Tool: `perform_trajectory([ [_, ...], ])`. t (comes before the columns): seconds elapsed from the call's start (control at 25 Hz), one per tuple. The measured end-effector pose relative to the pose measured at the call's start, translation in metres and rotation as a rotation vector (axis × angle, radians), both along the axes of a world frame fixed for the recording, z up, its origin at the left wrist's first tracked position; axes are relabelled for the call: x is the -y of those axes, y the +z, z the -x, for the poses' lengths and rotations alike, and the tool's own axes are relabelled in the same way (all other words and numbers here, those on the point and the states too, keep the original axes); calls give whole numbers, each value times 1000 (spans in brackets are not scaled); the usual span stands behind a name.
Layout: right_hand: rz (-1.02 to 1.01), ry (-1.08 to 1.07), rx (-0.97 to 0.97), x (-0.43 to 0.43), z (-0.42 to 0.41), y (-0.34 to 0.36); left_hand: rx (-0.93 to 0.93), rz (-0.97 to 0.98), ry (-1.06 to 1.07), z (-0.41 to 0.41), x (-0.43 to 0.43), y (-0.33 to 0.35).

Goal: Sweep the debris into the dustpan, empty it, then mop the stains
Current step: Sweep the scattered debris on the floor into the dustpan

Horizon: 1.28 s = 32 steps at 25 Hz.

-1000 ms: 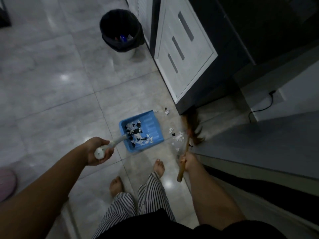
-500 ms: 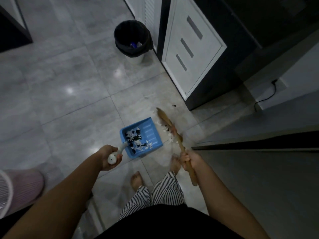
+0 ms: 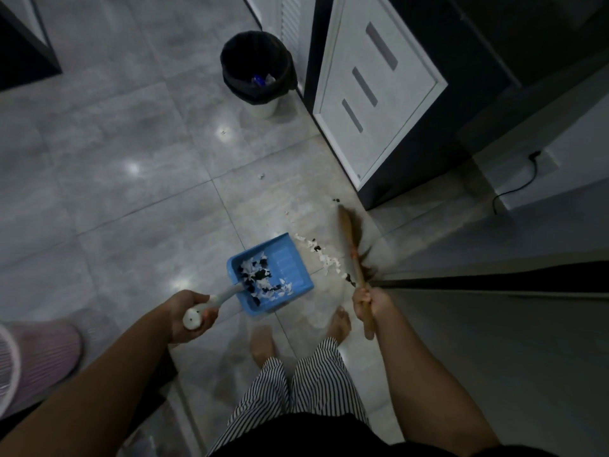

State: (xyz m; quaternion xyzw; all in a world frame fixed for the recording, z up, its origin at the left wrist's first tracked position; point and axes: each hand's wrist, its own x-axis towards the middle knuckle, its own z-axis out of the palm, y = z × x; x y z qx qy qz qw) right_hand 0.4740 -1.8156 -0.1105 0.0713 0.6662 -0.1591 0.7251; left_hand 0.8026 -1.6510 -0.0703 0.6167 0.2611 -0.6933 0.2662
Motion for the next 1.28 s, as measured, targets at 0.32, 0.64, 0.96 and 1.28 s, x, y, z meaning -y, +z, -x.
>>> perform_trajectory([
  [0.32,113,331,-191,11,-69,41,-8,11,160,-10,-2,8],
  [0.64,259,656,-227,107,-215,5,-62,-38,341,-44,-45,-4],
  [0.96,260,1025,-324,96,-175,-30,-63,-60,355,-49,-44,-5],
  [1.28,191,1068,-622,63,-18,5,-12,-50,249,-32,-22,1],
])
